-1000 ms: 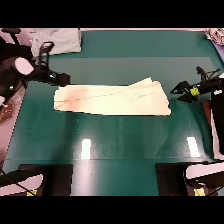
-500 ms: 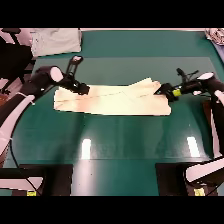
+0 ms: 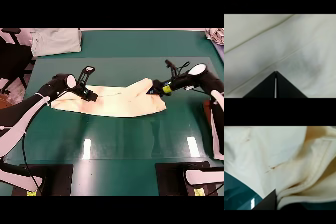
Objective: Fold the shirts.
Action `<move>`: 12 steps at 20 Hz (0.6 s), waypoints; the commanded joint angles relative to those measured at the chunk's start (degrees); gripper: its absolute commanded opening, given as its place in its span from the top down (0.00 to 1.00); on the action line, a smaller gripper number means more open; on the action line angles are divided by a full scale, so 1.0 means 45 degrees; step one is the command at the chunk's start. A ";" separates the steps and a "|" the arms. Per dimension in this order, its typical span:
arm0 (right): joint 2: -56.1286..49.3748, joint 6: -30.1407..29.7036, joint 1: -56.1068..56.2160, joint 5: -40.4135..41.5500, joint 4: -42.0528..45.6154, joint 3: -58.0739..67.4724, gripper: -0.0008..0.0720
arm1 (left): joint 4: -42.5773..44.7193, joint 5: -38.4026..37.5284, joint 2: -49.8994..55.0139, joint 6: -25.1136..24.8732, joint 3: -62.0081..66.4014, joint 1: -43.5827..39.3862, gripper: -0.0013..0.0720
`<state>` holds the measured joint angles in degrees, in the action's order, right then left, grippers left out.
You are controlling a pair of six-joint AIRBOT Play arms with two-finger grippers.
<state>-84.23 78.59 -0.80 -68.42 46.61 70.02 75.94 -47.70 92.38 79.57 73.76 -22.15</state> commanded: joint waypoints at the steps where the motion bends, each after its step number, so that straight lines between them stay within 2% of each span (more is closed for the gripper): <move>1: 0.1807 0.2166 0.0398 -0.0102 -0.0155 0.0015 0.97 | -0.0039 -0.0146 0.0355 -0.0019 -0.0005 -0.0291 0.95; 6: 0.1851 0.3818 0.1715 -0.0602 -0.0151 0.2278 0.97 | -0.0063 0.0578 0.0583 0.0029 -0.0005 -0.1457 0.95; 10: 0.0661 0.5153 0.3551 -0.0767 -0.0117 0.5061 0.97 | -0.0039 0.0908 0.0583 0.0981 -0.0005 -0.1666 0.95; 12: -0.0301 0.5532 0.4386 -0.1219 0.0063 0.6135 0.97 | -0.0044 0.0894 0.0583 0.0981 -0.0005 -0.1666 0.95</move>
<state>-81.25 98.94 13.76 -71.70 46.04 90.41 75.66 -44.14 94.94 82.43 73.76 -29.15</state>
